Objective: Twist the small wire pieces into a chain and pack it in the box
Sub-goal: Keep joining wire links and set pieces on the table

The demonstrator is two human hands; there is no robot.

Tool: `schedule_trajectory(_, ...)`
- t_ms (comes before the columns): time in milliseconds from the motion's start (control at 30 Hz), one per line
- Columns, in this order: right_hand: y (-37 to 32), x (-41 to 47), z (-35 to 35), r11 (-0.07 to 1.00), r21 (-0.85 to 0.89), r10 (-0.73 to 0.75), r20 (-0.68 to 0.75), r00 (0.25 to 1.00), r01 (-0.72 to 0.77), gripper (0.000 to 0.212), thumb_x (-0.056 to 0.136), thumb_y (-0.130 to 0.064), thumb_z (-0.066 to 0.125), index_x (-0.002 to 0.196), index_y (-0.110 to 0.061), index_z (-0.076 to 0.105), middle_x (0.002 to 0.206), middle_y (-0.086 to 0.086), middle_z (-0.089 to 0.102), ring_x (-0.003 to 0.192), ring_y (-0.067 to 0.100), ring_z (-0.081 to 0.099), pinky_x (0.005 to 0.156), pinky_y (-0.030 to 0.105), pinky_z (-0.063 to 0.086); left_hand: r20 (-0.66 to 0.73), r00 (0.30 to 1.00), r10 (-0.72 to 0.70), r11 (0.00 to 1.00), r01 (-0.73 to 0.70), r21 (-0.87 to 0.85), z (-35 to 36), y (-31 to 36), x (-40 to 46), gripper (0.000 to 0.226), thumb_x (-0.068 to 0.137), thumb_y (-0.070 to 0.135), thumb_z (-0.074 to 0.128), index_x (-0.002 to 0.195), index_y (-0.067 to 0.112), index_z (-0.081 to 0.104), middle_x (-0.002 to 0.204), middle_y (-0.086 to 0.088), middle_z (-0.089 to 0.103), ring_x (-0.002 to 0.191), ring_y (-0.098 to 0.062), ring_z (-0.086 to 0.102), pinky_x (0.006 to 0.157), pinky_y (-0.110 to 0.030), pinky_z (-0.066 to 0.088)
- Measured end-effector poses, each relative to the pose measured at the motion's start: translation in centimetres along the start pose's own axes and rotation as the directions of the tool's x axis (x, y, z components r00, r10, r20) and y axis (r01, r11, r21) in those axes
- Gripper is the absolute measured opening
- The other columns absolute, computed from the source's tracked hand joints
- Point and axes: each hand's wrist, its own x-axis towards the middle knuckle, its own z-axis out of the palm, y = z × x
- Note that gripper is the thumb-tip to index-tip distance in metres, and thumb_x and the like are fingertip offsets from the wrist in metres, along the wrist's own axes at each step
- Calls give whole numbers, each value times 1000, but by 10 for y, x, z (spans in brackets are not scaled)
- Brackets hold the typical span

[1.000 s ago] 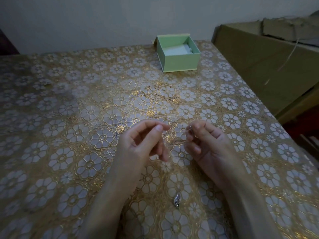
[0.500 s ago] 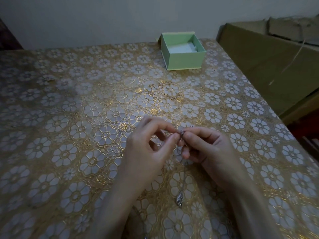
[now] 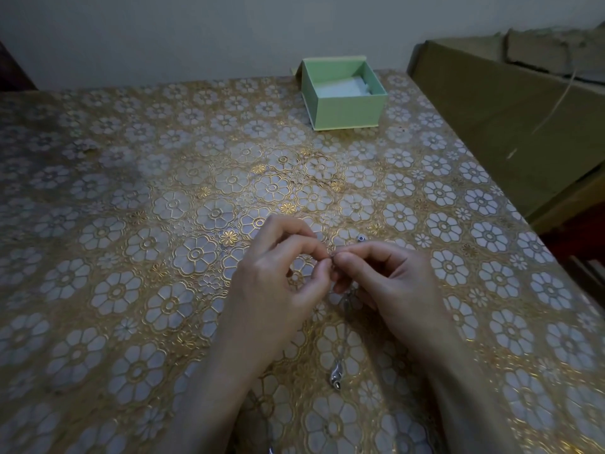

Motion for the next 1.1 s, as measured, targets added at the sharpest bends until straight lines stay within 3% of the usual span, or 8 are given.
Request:
schedule_trajectory(200, 4, 1, -3, 987, -154, -45, 11, 999, 47, 8, 82, -8, 66, 79, -12, 72, 67, -2, 70, 58, 9, 64, 59, 17, 49, 7, 1000, 10, 1000, -10, 29, 1, -1, -1, 13, 80, 25, 58, 80, 14, 65, 94, 5, 54, 89, 2, 53, 71, -5, 36)
schedule_trajectory(400, 5, 0, -2, 974, -220, -60, 6, 998, 60, 11, 81, -8, 69, 79, -19, 73, 77, -3, 73, 62, 7, 66, 61, 18, 52, 1, 1000, -28, 1000, 28, 4, 3, -2, 0, 11, 78, 25, 57, 76, 16, 62, 94, 6, 53, 85, 2, 53, 66, -9, 39)
schedule_trajectory(533, 8, 0, 1, 974, -219, -53, 19, 998, 56, 9, 78, -16, 70, 78, -24, 67, 79, -2, 69, 68, 18, 66, 65, 32, 54, 1, 999, -44, 999, 44, -31, 1, -1, 0, 11, 77, 26, 57, 75, 17, 63, 94, 5, 52, 81, -4, 55, 57, -15, 43)
schedule_trajectory(700, 10, 1, 0, 953, -285, -96, 33, 995, 101, 1, 78, -21, 61, 78, -21, 63, 74, -5, 65, 62, 11, 61, 58, 35, 49, 25, 998, -58, 998, 59, -24, 3, -3, -1, 15, 77, 28, 57, 76, 15, 64, 93, 6, 50, 79, -1, 53, 64, -11, 40)
schedule_trajectory(967, 14, 4, -2, 817, -524, -255, 45, 966, 240, 7, 77, -24, 58, 76, -18, 62, 76, -12, 57, 73, 3, 54, 64, 10, 37, 33, 998, -54, 999, 54, 3, 3, -3, -2, 16, 75, 29, 55, 74, 16, 63, 93, 6, 51, 82, -2, 53, 61, -17, 45)
schedule_trajectory(1100, 14, 3, -2, 839, -500, -225, 39, 974, 214, 8, 77, -24, 57, 73, -18, 60, 74, -9, 56, 71, 5, 53, 62, 12, 38, 35, 996, -84, 996, 84, 4, -1, -4, -1, 13, 75, 27, 54, 74, 17, 62, 92, 7, 52, 79, -3, 54, 60, -9, 40)
